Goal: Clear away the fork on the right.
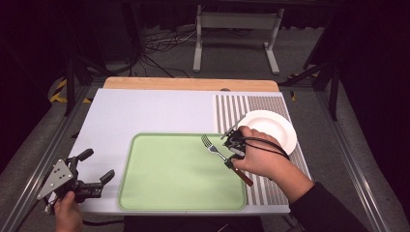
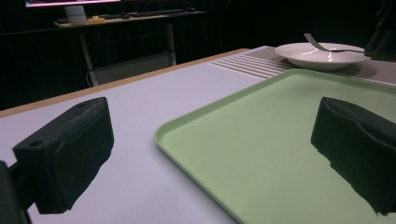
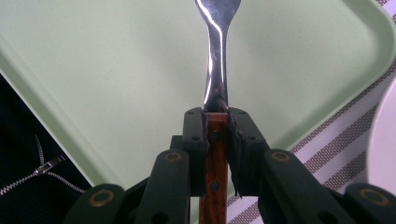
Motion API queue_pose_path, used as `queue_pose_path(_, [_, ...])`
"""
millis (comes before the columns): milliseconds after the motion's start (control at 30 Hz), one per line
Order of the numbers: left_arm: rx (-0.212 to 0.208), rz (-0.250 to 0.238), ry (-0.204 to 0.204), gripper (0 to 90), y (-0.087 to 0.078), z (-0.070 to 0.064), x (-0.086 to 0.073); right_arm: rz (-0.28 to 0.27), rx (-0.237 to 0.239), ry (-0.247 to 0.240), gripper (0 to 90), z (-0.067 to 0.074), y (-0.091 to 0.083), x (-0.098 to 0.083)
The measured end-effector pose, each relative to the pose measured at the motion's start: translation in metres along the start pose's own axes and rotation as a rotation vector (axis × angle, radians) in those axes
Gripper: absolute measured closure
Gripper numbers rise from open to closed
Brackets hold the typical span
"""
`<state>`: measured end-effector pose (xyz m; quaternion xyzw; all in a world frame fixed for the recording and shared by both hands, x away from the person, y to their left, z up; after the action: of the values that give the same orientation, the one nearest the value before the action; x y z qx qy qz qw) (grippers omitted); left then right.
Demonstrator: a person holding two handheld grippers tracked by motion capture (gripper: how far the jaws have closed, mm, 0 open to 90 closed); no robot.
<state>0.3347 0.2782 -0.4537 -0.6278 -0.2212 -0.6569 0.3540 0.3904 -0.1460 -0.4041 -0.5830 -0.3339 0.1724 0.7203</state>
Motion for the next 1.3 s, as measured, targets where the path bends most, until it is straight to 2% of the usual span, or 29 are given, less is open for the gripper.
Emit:
queue_pose_path(33, [0.000,0.000,0.000,0.0,0.000,0.000,0.000,0.000,0.000,0.000,78.4,0.000,0.000,0.000])
queue_pose_path(100, [0.000,0.001,0.001,0.1,0.000,0.000,0.000,0.008,0.000,0.042,78.4,0.001,0.004,0.001])
queue_pose_path(167, [0.000,0.000,0.000,0.1,0.000,0.000,0.000,0.007,-0.001,0.046,78.3,0.001,0.004,0.002])
queue_pose_path(333, [-0.002,0.001,0.001,0.1,0.000,0.000,0.000,0.010,-0.014,0.124,78.3,0.000,0.009,0.004])
queue_pose_path(633, [-0.001,-0.001,0.000,0.1,0.000,0.000,0.000,0.014,-0.008,0.168,78.3,0.003,0.022,0.005])
queue_pose_path(900, [-0.001,-0.001,0.000,0.0,0.000,0.000,0.000,0.054,-0.009,0.180,78.2,0.007,0.035,0.001])
queue_pose_path(1100, [-0.001,0.001,0.001,0.0,0.000,0.000,0.000,0.079,-0.010,0.219,78.2,0.006,0.042,-0.003])
queue_pose_path(1300, [-0.002,0.003,0.000,0.1,0.000,0.000,0.000,0.103,-0.012,0.230,78.1,0.007,0.048,-0.006])
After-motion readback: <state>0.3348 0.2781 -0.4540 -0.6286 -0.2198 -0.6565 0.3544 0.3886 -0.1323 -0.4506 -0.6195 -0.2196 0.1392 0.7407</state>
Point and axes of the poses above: each handheld gripper's, and its own axes: y roughly forward along the jaws, x roughly out of its top, z roughly to its left, the point moved 5 cm from there along y, roughly forward along the jaws, and after that the axes turned 4 degrees about y, right-handed, at the moved point
